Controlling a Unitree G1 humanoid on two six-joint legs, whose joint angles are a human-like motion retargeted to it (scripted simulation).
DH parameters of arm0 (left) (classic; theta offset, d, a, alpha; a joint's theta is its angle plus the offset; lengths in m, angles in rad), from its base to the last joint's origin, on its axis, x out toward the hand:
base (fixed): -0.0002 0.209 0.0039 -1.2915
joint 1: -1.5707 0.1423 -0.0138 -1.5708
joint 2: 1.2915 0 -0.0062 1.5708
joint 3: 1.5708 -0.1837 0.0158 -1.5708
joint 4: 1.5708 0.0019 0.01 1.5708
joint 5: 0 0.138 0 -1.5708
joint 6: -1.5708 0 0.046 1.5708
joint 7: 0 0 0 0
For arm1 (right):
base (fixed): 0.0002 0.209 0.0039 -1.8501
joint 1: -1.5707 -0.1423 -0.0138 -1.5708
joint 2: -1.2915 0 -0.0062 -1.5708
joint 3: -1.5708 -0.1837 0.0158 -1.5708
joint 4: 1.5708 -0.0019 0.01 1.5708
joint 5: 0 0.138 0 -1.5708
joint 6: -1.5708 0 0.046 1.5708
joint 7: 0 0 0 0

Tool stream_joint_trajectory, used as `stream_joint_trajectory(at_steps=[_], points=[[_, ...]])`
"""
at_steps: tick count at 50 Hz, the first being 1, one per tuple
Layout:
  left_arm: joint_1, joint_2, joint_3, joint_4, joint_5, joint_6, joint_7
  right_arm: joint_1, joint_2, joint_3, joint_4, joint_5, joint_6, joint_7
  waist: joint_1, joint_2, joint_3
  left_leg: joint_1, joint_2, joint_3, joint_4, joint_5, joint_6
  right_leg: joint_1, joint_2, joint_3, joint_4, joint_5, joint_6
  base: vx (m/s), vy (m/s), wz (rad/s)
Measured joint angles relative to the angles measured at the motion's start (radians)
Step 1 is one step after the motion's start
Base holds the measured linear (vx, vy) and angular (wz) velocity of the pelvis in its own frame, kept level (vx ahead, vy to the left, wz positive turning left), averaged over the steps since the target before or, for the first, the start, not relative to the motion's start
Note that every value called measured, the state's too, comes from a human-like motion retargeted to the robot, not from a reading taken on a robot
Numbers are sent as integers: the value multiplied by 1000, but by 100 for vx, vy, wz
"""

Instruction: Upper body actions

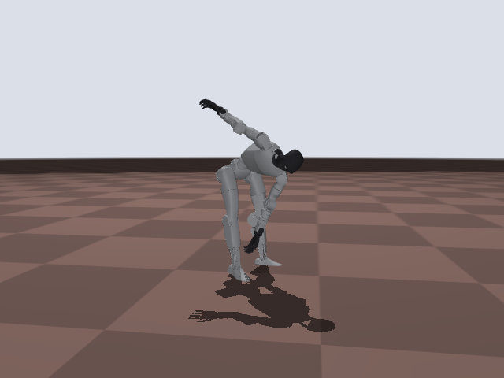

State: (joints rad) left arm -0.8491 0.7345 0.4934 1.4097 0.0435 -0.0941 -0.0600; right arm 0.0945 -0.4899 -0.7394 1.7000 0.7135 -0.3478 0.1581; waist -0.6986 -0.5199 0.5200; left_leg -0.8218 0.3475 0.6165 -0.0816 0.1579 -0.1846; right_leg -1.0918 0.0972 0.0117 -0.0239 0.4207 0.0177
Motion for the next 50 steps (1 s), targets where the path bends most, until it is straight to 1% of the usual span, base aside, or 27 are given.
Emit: stream_joint_trajectory(at_steps=[4,8,12,15,18,22,25,28,30,35,38,43,45,50], points=[[-11,4,4,13,18,3,-63,-8,5,5,0,96,-5,-56,-21,0,0,-17,0,-17,-1,3,4,-6,-3,-3,1,-6,5,9,7,11],[17,7,-18,-7,59,-13,-51,-4,4,10,0,146,-42,-94,8,6,0,-16,-4,-34,2,9,12,10,-10,-3,1,-12,3,18,-6,25],[83,6,-2,-29,61,-31,-7,-16,-12,24,0,69,-68,-100,40,36,0,0,-17,-60,1,18,16,44,-25,-15,4,-20,-1,25,-12,44],[159,12,6,-24,16,-33,34,-40,-32,31,0,20,-87,-113,70,69,0,20,-25,-83,2,27,20,82,-40,-25,9,-26,-1,32,-12,51],[266,29,14,-15,0,-19,49,-76,-50,36,0,-23,-101,-126,107,107,0,42,-39,-110,6,34,28,128,-58,-44,13,-33,-1,34,-14,62],[449,54,24,-21,7,14,19,-135,-84,57,-3,-107,-113,-99,175,170,0,72,-66,-145,13,36,40,188,-91,-79,18,-40,6,38,-12,69],[596,69,45,-34,0,45,-40,-164,-103,82,-43,-250,-92,-27,245,229,0,87,-93,-169,14,38,53,227,-120,-115,18,-43,15,44,-7,69],[749,86,86,-47,-39,82,-91,-186,-118,104,-104,-419,-17,44,321,295,0,96,-124,-199,10,44,66,262,-153,-154,17,-46,26,39,-6,75],[848,90,133,-49,-65,103,-92,-206,-135,128,-132,-517,7,60,373,337,0,97,-146,-220,12,47,75,284,-177,-177,19,-49,31,40,-4,82],[1080,34,267,-80,-150,143,-54,-266,-191,224,-189,-697,56,-46,506,462,0,81,-210,-288,23,56,104,331,-240,-238,20,-63,39,43,-1,98],[1171,-24,301,-100,-167,153,-40,-290,-224,240,-236,-762,78,-77,598,552,0,53,-251,-336,28,68,118,348,-281,-273,19,-73,47,41,-10,115],[1286,-109,306,-112,-69,138,-10,-303,-275,188,-297,-808,98,-102,787,707,0,-2,-326,-433,16,102,128,367,-341,-361,7,-83,58,46,-34,132],[1312,-139,297,-82,-32,149,7,-309,-297,153,-310,-810,111,-119,870,763,0,-24,-356,-471,8,116,128,370,-363,-394,4,-83,65,38,-52,132],[1354,-189,232,89,20,189,-40,-329,-380,72,-306,-804,127,-182,1092,885,0,-73,-419,-529,-6,139,130,367,-416,-480,-1,-70,90,44,-55,106]])
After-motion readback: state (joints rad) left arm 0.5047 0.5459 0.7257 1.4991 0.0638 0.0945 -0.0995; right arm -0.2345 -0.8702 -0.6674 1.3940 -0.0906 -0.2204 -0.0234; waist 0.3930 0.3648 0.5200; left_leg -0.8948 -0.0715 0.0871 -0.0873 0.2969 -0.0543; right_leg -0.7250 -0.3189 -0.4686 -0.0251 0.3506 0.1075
